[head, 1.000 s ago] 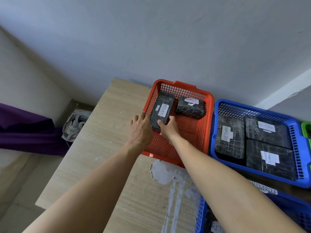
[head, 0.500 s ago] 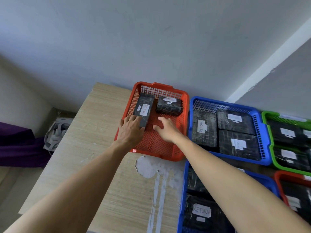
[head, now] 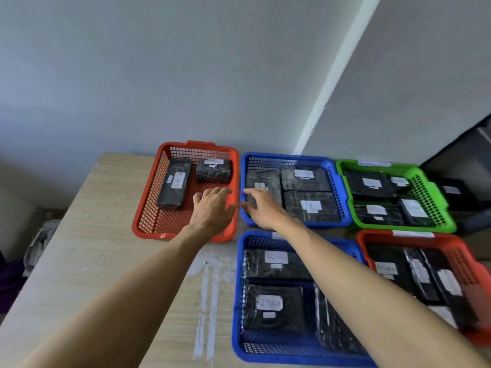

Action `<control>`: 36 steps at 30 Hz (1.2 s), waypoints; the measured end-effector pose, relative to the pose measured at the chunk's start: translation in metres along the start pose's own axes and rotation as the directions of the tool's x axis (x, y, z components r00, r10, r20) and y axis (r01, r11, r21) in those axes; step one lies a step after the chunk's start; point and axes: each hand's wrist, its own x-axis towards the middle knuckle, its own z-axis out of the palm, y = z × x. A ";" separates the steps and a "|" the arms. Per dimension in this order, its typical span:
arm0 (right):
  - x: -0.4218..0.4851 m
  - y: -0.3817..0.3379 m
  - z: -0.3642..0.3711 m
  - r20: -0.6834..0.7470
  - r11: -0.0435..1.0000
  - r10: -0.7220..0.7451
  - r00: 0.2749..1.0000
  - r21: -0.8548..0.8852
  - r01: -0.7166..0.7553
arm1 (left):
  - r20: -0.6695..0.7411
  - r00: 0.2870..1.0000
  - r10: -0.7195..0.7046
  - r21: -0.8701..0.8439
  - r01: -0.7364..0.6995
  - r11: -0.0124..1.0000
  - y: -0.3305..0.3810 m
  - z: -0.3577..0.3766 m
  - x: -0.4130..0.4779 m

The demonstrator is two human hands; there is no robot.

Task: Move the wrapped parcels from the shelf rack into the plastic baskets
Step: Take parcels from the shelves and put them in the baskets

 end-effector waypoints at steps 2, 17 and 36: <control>-0.021 0.019 -0.015 -0.038 0.999 -0.018 0.999 -0.040 0.016 | 0.004 0.999 0.032 -0.014 -0.032 0.999 0.024 0.006 -0.007; -0.256 0.199 -0.134 -0.178 0.875 -0.126 0.976 -0.483 0.025 | -0.040 0.931 0.362 0.023 -0.361 0.932 0.256 0.064 -0.108; -0.408 0.451 -0.277 -0.173 0.889 0.282 0.944 -0.322 -0.325 | 0.138 0.779 0.611 -0.093 -0.604 0.792 0.564 0.210 -0.100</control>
